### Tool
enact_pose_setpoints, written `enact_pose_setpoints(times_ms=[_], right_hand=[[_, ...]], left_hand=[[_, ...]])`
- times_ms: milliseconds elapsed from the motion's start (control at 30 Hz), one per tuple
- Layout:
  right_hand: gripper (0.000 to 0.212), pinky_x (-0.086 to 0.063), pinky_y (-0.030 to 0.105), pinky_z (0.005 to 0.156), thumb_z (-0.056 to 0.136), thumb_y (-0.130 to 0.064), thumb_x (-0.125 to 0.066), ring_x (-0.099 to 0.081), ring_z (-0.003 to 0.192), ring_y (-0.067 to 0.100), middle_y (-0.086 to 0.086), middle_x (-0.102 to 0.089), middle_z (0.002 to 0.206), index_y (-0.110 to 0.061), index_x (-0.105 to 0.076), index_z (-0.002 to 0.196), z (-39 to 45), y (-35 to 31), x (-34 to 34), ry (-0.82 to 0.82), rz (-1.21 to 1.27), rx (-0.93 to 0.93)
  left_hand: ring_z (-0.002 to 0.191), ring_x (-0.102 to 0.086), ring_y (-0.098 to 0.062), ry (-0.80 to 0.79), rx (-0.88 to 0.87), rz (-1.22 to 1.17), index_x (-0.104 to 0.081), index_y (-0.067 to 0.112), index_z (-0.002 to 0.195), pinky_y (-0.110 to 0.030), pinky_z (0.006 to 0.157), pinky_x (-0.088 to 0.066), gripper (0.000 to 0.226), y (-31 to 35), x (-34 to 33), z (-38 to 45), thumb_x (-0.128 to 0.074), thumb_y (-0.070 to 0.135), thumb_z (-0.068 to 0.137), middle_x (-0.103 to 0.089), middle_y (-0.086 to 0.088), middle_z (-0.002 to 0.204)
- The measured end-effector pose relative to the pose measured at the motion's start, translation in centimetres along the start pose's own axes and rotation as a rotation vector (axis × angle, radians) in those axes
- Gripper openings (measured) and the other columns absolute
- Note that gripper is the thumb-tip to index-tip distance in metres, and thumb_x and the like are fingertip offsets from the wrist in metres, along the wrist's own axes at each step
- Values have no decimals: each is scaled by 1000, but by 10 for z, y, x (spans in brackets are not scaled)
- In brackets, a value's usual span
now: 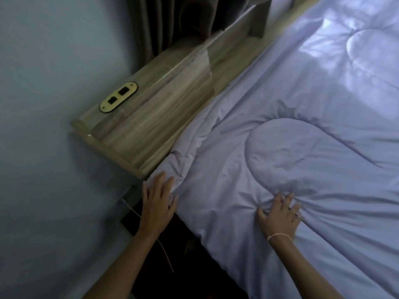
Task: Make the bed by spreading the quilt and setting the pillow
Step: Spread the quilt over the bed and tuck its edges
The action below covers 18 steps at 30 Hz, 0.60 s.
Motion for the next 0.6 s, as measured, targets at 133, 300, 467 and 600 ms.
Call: enact_pose_setpoints(times_ms=[133, 300, 467, 600], right_hand=[[87, -18, 56, 112, 79, -27, -69, -13, 142, 44, 25, -16, 155, -3, -21, 148, 19, -62, 13, 61, 109, 252], [80, -15, 52, 115, 86, -39, -59, -7, 145, 39, 15, -6, 159, -20, -15, 151, 44, -163, 38, 81, 250, 546], [86, -14, 51, 115, 81, -58, -45, -7, 145, 38, 12, -7, 159, -28, -5, 151, 71, -257, 38, 44, 249, 715], [83, -25, 57, 110, 89, -51, -47, -10, 143, 36, 4, -11, 158, -35, 7, 149, 64, -300, -4, -97, 127, 767]], left_hand=[[130, -34, -31, 190, 428, -262, -34, 10, 142, -46, 114, -24, 72, -28, 5, -19, -69, 22, 80, -36, -18, 144], [124, -41, -9, 313, 676, -713, -41, 14, 139, -25, 105, -33, 69, -42, -20, -16, -75, 22, 79, -47, -1, 135], [95, -53, -11, 444, 800, -765, -59, 13, 107, -39, 91, -48, 18, -62, -29, -13, -50, 5, 94, -58, -3, 103], [106, -48, -6, 369, 912, -844, -53, 8, 125, -11, 88, -33, 29, -99, -28, -19, -45, 14, 98, -52, 5, 114]])
Point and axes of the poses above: each hand's wrist, its own z-axis towards the middle knuckle, its own x-axis out of the back of the hand, y = z × x, the point moved 7 cm from there along z, towards the middle knuckle
